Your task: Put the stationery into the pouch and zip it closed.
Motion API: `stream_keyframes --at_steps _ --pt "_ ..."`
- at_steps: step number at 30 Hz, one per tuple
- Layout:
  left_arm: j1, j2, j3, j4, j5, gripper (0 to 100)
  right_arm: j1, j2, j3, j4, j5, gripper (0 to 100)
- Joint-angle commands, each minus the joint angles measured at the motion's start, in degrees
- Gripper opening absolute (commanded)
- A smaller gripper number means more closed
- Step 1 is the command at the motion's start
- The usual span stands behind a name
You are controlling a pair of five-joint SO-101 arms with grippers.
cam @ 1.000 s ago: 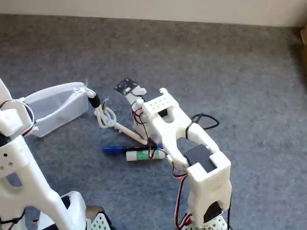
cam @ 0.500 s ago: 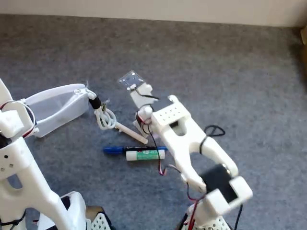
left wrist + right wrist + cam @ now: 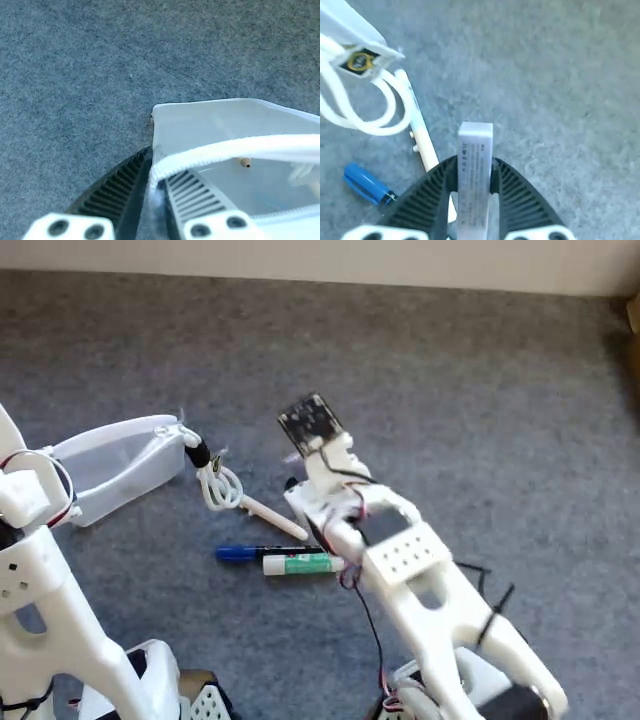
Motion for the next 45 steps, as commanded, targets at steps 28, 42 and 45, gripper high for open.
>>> stream_keyframes --at_steps 28,42,45 --pt "6.6 -0.6 1.6 -0.5 0.4 1 -21.5 -35.7 1.6 -18.1 -10.9 0.5" --pt "6.6 -0.6 1.6 -0.6 0.4 1 -22.8 -16.3 -12.3 -28.3 -10.9 0.9" --pt "6.6 -0.6 1.6 -0.6 0.4 1 -22.7 -10.1 -16.3 -28.3 -10.9 0.9"
